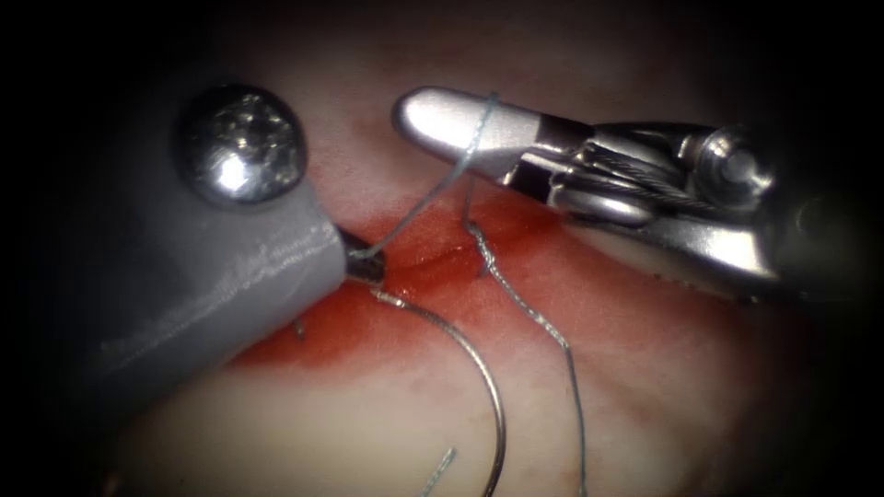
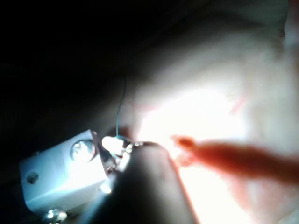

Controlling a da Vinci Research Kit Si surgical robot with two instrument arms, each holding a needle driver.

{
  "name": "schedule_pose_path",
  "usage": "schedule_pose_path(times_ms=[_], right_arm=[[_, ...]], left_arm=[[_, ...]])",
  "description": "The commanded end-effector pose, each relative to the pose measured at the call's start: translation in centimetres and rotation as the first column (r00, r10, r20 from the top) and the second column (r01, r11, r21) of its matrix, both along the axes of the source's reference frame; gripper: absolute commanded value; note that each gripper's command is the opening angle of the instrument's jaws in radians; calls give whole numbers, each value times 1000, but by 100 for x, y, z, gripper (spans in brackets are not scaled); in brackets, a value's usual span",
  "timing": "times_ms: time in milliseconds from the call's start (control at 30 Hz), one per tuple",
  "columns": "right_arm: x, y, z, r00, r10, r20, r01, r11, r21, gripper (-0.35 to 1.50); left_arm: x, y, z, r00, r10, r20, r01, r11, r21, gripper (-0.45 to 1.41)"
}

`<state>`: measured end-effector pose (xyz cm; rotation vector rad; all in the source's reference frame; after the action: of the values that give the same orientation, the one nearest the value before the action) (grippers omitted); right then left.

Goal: Wound Closure
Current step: Wrap the suture once around the right tool, then grab the suture tail.

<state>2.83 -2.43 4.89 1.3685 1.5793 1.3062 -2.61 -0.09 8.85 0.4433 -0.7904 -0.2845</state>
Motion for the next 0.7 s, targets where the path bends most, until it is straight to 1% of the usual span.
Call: schedule_pose_path(times_ms=[33, 67, 100, 133, 233, 267, 300, 333, 367, 433, 467, 500, 533, 600, 633, 667, 700], right_arm=[[16, 4, -3, 998, -43, 51, 45, 998, -39, -35], [16, 4, -3, 998, -43, 51, 45, 998, -39, -35], [17, 1, 0, 993, -79, 92, 89, 990, -110, -35], [17, 1, 0, 993, -79, 92, 89, 990, -110, -35], [15, 0, 4, 978, -140, 155, 172, 962, -213, -35], [13, 0, 5, 966, -170, 194, 219, 939, -267, -35], [11, 0, 6, 944, -220, 248, 296, 896, -332, -35], [11, 0, 6, 944, -220, 248, 296, 896, -332, -35], [10, 0, 6, 925, -253, 284, 349, 863, -367, -35], [9, 0, 7, 897, -298, 327, 416, 818, -397, -35], [9, -1, 7, 876, -325, 356, 459, 789, -409, -35], [8, -2, 7, 849, -361, 387, 511, 747, -425, -35], [7, -3, 7, 838, -379, 393, 532, 726, -434, -35], [4, -3, 7, 827, -384, 410, 548, 714, -436, -35], [4, -3, 7, 827, -384, 410, 548, 714, -436, -35], [6, -7, 8, 765, -410, 497, 626, 656, -422, -35], [7, -9, 8, 732, -417, 538, 660, 630, -410, -35]], left_arm=[[-15, 20, -1, 1000, -13, 1, 13, 1000, -1, -45], [-15, 20, -1, 1000, -13, 1, 13, 1000, -1, -45], [-26, 32, -4, 999, -11, 40, 11, 1000, -9, -45], [-26, 32, -4, 999, -11, 40, 11, 1000, -9, -45], [-25, 43, -11, 997, 19, 71, -17, 1000, -26, -45], [-24, 45, -13, 997, 29, 78, -27, 999, -31, -45], [-21, 49, -16, 996, 31, 82, -28, 999, -44, -45], [-21, 49, -16, 996, 31, 82, -28, 999, -44, -45], [-20, 51, -16, 996, 29, 82, -25, 999, -47, -45], [-18, 53, -16, 996, 28, 85, -24, 999, -47, -45], [-17, 54, -16, 996, 30, 89, -26, 998, -54, -45], [-14, 55, -16, 995, 35, 92, -30, 998, -59, -45], [-13, 56, -16, 995, 40, 95, -34, 997, -63, -45], [-11, 58, -17, 994, 45, 99, -38, 997, -65, -45], [-11, 58, -17, 994, 45, 99, -38, 997, -65, -45], [-11, 60, -20, 993, 38, 114, -31, 998, -61, -45], [-11, 60, -22, 992, 35, 120, -28, 998, -59, -45]])
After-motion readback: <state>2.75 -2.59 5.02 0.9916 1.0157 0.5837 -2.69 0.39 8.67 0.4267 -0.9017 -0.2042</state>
